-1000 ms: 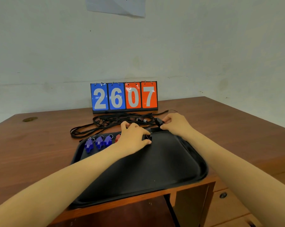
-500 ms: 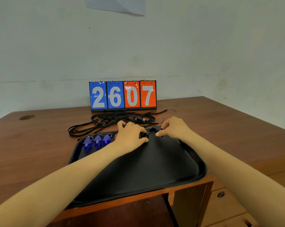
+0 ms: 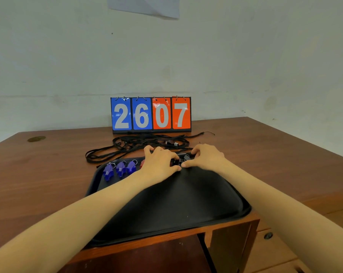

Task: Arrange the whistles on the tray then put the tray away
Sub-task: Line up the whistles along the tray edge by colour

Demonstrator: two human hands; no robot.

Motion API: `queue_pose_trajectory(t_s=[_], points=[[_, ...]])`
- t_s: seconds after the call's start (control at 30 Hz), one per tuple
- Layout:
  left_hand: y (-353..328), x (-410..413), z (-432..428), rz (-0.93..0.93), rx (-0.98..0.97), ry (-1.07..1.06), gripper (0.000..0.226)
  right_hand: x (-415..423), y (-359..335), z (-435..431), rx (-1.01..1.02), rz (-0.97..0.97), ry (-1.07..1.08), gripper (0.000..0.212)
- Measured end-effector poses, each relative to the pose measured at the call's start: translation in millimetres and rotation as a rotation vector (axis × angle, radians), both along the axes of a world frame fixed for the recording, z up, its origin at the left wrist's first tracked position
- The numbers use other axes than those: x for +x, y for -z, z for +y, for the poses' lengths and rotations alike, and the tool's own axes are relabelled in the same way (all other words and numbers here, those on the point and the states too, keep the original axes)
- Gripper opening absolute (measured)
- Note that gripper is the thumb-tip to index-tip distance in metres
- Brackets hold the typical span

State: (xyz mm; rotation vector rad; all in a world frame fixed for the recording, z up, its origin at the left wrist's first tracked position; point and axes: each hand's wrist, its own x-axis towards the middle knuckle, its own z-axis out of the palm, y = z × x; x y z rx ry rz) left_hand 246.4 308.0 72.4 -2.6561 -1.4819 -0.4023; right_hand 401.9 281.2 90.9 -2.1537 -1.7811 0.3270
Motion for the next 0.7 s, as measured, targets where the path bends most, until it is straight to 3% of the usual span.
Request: queue_pose_trajectory(t_s=[0.2,0.7], points=[[0,-1,2,0.011,-0.008,0.011,0.045,7,-1,-3,-0.06,0.017,-0.151,0.05],[0,-3,2,0.006,-0.027,0.019,0.045,-2,0,-4,-0.032,-0.06,-0.175,0.046]])
